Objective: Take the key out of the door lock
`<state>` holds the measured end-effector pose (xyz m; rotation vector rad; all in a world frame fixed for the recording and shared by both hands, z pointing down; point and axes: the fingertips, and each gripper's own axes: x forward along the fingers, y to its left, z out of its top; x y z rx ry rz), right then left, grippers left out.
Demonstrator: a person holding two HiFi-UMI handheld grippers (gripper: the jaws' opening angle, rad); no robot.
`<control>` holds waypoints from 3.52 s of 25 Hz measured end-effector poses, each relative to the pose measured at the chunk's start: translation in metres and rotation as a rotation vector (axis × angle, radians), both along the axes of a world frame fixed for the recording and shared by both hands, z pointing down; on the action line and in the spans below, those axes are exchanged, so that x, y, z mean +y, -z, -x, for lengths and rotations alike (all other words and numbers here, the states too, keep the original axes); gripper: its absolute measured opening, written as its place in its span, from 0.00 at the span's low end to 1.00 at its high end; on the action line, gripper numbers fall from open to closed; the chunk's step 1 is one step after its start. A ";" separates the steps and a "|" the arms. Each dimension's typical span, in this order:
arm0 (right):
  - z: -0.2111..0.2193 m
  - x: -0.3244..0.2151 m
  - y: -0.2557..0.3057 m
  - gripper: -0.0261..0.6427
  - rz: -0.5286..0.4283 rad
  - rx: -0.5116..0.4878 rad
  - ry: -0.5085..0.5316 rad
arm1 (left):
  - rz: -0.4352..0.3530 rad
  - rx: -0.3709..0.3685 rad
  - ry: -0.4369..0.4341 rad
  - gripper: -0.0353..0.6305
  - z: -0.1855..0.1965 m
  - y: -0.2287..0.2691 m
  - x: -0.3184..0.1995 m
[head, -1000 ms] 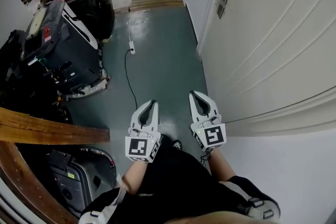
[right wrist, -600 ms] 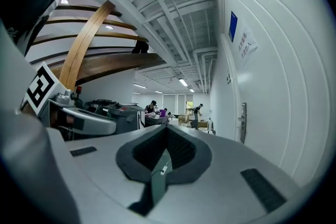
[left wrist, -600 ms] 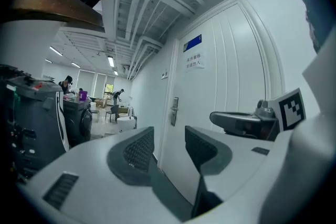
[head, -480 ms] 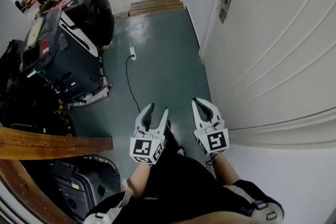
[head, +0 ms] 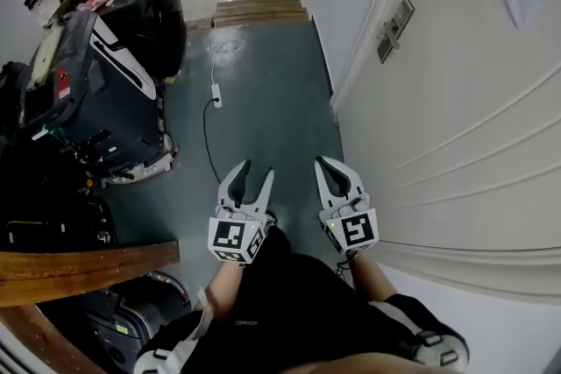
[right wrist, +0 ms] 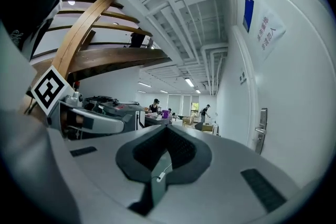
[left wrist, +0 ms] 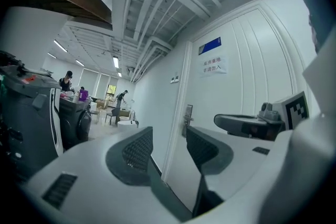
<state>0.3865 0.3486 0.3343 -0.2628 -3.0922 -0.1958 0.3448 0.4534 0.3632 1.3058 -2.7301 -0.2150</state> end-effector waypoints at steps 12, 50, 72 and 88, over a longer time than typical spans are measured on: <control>0.111 -0.021 -0.008 0.05 -0.040 0.051 -0.060 | -0.028 0.052 -0.109 0.33 0.113 -0.005 -0.016; 0.341 -0.308 -0.023 0.05 0.141 0.017 -0.097 | 0.133 0.090 -0.240 0.33 0.332 -0.024 -0.324; 0.381 -0.424 -0.037 0.05 0.190 0.060 -0.502 | 0.102 0.234 -0.735 0.33 0.400 -0.052 -0.503; 0.367 -0.467 -0.062 0.05 0.200 0.187 -0.896 | 0.127 0.471 -1.189 0.33 0.373 -0.102 -0.588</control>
